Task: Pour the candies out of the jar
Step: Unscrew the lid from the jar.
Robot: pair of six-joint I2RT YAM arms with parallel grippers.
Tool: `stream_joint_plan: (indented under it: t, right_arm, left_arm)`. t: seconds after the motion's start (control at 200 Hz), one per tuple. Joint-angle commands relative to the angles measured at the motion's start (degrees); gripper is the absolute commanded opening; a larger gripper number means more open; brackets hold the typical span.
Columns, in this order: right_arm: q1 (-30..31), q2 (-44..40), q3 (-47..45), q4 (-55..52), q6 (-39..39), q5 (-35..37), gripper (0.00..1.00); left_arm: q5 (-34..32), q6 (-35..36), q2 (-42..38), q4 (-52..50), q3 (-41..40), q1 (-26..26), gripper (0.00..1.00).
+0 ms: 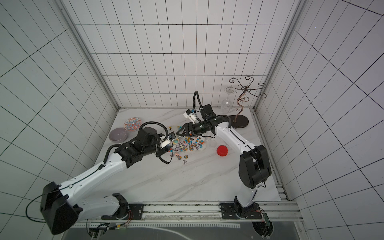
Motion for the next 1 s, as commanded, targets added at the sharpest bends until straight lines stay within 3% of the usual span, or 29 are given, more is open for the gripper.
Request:
stream_joint_plan:
  t: [0.0, 0.37, 0.435, 0.56, 0.995]
  right_arm:
    - [0.1, -2.3, 6.0, 1.1, -1.0, 1.1, 0.65]
    - [-0.4, -5.4, 0.8, 5.2, -0.8, -1.0, 0.6]
    - [-0.7, -5.9, 0.2, 5.3, -0.6, -0.8, 0.64]
    - [-2.3, -6.2, -0.9, 5.4, 0.5, -0.1, 0.81]
    - [-3.6, -4.6, -1.8, 2.6, 0.9, -4.5, 0.82]
  left_arm:
    - [0.7, -1.1, -0.9, 4.3, 1.5, -0.3, 0.28]
    - [5.4, -5.2, 1.1, 5.5, 3.6, 0.8, 0.27]
    - [6.1, -5.5, 1.0, 5.7, 3.8, 1.0, 0.26]
    - [8.0, -6.1, -0.4, 6.8, 3.5, 1.7, 0.26]
    - [10.6, -6.6, -1.7, 7.7, 2.9, 3.8, 0.26]
